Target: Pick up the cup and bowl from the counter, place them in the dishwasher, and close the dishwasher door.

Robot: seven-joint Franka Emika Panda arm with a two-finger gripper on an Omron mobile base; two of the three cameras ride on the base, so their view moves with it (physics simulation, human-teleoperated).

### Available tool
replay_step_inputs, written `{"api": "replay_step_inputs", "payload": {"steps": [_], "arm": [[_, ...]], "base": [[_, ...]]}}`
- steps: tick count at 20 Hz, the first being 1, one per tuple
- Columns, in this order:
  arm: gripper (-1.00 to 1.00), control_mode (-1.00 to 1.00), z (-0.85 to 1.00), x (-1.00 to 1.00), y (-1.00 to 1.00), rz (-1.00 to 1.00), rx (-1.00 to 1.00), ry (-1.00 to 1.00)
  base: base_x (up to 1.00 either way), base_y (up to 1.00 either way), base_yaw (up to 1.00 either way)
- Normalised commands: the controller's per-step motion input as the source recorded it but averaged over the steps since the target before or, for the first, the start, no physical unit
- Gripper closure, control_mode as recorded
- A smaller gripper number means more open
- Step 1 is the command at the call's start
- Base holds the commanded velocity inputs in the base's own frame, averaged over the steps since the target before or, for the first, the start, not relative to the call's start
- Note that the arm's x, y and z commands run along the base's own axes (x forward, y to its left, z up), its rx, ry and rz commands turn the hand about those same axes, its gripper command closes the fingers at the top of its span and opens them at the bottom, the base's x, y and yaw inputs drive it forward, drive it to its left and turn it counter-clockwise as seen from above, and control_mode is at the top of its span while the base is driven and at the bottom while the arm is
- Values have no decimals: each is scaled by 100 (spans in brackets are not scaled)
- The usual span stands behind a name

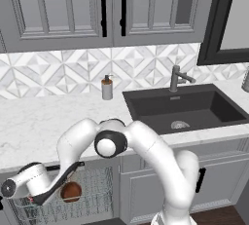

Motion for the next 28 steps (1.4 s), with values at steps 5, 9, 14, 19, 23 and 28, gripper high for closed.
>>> {"api": "replay_step_inputs", "payload": {"steps": [5,9,14,19,23,28], "arm": [[-100,-100,63,-13,-37,0,16,4],[-100,-100,33,-3,-41,0,22,0],[-100,-100,9,0,-31,0,15,-2],[-100,-100,0,0,-8,0,3,0],[-100,-100,0,0,-5,0,0,0],[-100,-100,0,-31,-13,0,1,-12]], "base": [[0,0,0],[0,0,0],[0,0,0],[0,0,0],[0,0,0],[0,0,0]]}}
